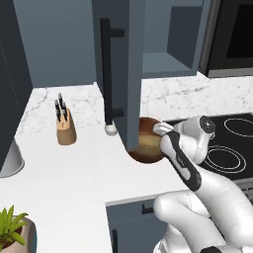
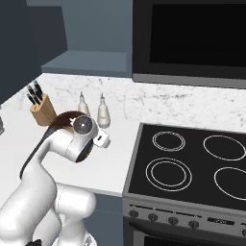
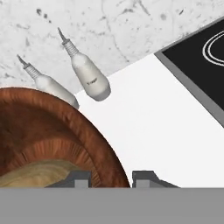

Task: Pick up the bowls on the counter and stack them on top of one another in the open cabinet. Place the smaller bowl on top of the larger bowl.

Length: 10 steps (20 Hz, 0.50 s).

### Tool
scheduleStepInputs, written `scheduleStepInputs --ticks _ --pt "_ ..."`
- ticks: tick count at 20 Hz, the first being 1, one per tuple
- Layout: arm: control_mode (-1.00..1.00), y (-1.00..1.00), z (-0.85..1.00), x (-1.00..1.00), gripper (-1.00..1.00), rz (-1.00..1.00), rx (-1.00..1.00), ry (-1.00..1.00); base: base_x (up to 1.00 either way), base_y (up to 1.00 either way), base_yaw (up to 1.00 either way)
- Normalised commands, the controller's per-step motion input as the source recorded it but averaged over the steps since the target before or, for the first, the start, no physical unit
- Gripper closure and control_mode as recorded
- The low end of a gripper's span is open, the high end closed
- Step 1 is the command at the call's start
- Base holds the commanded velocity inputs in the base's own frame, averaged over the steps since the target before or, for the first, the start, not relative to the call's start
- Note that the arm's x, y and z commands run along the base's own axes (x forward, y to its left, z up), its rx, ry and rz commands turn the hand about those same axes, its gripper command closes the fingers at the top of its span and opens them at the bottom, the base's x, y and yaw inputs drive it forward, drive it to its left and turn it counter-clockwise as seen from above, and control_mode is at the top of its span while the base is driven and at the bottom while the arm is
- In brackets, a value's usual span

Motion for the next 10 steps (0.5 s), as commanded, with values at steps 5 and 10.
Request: scheduleStepInputs --ticks 5,10 --pt "-1.0 -0.32 1.0 -0.54 1.0 -0.13 0.21 -0.12 0.0 0.0 0.0" --pt "-1.0 -0.17 1.0 -0.57 1.0 -0.07 0.14 -0.04 0.0 0.0 0.0"
